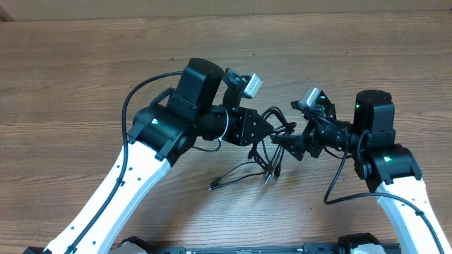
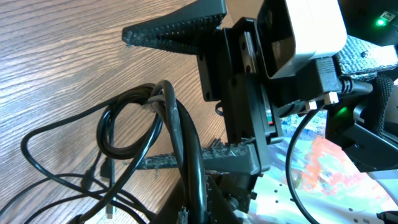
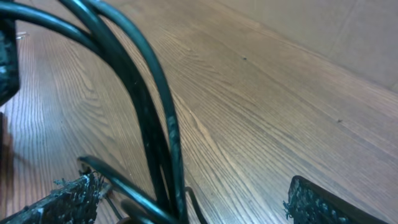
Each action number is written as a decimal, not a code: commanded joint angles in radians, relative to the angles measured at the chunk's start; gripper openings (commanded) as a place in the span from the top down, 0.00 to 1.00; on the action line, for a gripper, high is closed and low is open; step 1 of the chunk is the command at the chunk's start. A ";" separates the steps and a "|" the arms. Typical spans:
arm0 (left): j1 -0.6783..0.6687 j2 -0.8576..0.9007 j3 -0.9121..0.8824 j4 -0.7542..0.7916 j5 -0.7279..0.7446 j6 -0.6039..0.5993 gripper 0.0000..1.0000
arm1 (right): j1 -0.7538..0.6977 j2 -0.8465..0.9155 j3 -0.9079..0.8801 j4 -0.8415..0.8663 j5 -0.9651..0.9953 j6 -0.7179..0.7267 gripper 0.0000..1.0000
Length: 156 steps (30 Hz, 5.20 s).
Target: Untangle cables
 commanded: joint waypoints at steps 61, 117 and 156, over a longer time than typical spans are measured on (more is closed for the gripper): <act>-0.026 -0.004 0.016 -0.085 -0.616 -0.195 0.96 | 0.003 0.019 0.021 0.008 -0.157 0.083 0.96; 0.305 -0.035 0.153 -0.014 0.371 0.074 0.96 | 0.003 0.018 0.021 0.175 0.001 0.549 0.00; 0.153 -0.034 0.153 -0.042 0.366 0.207 0.96 | 0.003 0.042 0.021 0.412 0.231 0.891 0.00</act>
